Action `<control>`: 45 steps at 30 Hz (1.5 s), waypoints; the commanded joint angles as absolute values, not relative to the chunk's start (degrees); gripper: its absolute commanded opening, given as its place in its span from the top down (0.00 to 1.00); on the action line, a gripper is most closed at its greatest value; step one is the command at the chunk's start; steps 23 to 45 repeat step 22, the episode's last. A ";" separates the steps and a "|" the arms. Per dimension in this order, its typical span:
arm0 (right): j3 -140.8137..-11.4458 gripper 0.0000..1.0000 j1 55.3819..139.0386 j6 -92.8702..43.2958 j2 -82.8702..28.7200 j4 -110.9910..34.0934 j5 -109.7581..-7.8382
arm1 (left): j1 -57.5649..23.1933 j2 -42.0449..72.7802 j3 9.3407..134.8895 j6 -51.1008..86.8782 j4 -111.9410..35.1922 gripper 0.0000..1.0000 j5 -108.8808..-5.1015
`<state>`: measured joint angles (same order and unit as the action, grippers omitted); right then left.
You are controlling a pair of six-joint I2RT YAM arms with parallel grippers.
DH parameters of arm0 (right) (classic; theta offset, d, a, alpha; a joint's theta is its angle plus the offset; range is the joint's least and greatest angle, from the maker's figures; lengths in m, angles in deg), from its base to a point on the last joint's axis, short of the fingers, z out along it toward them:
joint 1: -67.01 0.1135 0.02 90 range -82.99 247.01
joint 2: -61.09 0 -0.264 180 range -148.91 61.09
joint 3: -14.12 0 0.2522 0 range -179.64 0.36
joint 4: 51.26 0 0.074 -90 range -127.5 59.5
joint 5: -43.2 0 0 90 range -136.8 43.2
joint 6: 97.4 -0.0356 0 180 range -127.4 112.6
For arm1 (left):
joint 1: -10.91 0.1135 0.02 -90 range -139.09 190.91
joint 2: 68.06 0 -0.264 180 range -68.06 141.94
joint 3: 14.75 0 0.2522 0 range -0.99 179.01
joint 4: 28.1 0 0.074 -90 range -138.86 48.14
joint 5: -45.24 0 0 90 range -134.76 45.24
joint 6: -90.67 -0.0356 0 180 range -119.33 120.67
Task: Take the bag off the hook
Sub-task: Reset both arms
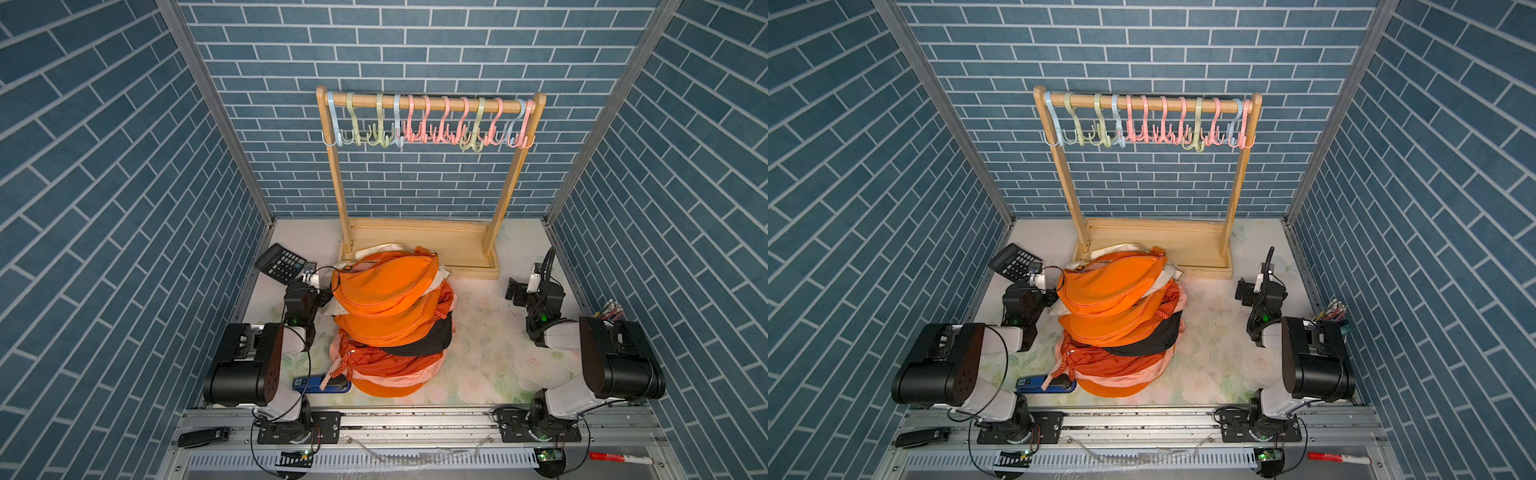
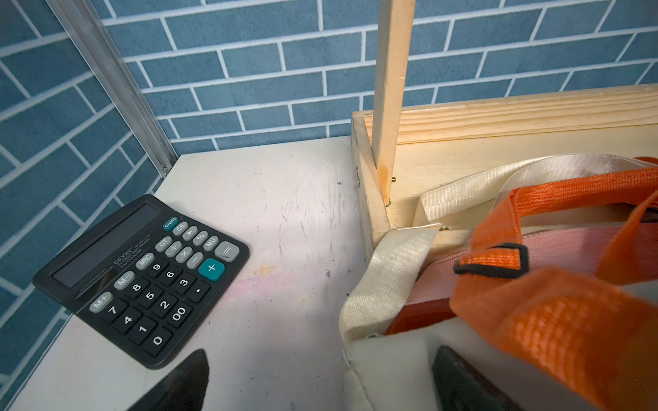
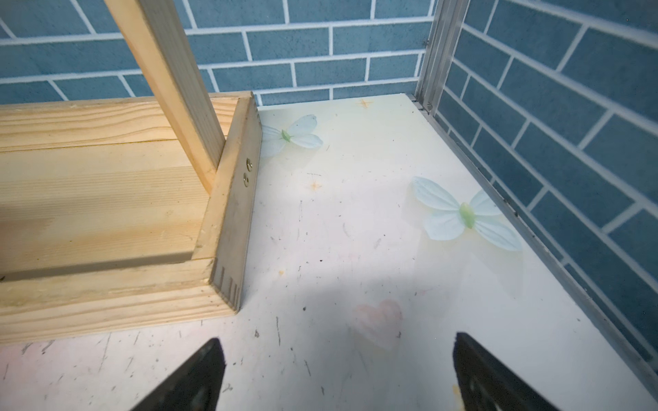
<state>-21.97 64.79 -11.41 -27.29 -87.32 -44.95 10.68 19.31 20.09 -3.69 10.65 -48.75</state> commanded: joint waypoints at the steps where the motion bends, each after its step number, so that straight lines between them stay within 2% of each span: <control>1: -17.27 0.01 64.67 -9.99 -25.95 -94.85 -45.23 | 11.13 18.65 13.89 -3.73 20.21 0.01 -49.43; 3: -10.78 0.01 64.64 -10.14 -27.27 -108.64 -45.04 | 11.22 21.02 6.56 -1.89 35.79 0.00 -45.41; 5: -8.02 0.01 64.64 -10.28 -29.99 -117.36 -44.18 | 11.26 20.16 9.39 -0.24 30.16 0.01 -40.53; 7: -13.05 0.01 64.66 -10.04 -26.37 -102.72 -45.31 | 11.26 19.82 12.19 -0.31 24.70 0.01 -40.64; 9: -22.83 0.01 64.64 -9.50 -27.31 -85.63 -47.20 | 11.26 19.39 17.52 -1.13 14.82 0.01 -42.76; 11: -19.68 0.01 63.93 -10.34 -26.59 -90.68 -46.64 | 10.19 19.07 21.89 -3.77 5.59 0.01 -45.18; 12: -18.49 0.01 63.93 -10.54 -27.01 -93.90 -46.53 | 10.11 19.48 21.20 -4.06 7.71 0.01 -46.41; 15: -22.75 0.01 63.95 -9.79 -27.21 -85.69 -48.31 | 10.21 19.56 21.10 -3.88 8.06 0.01 -46.21; 45: -22.17 0.01 63.24 -10.13 -26.92 -86.42 -49.69 | 10.21 19.48 21.09 -3.85 7.63 0.01 -46.19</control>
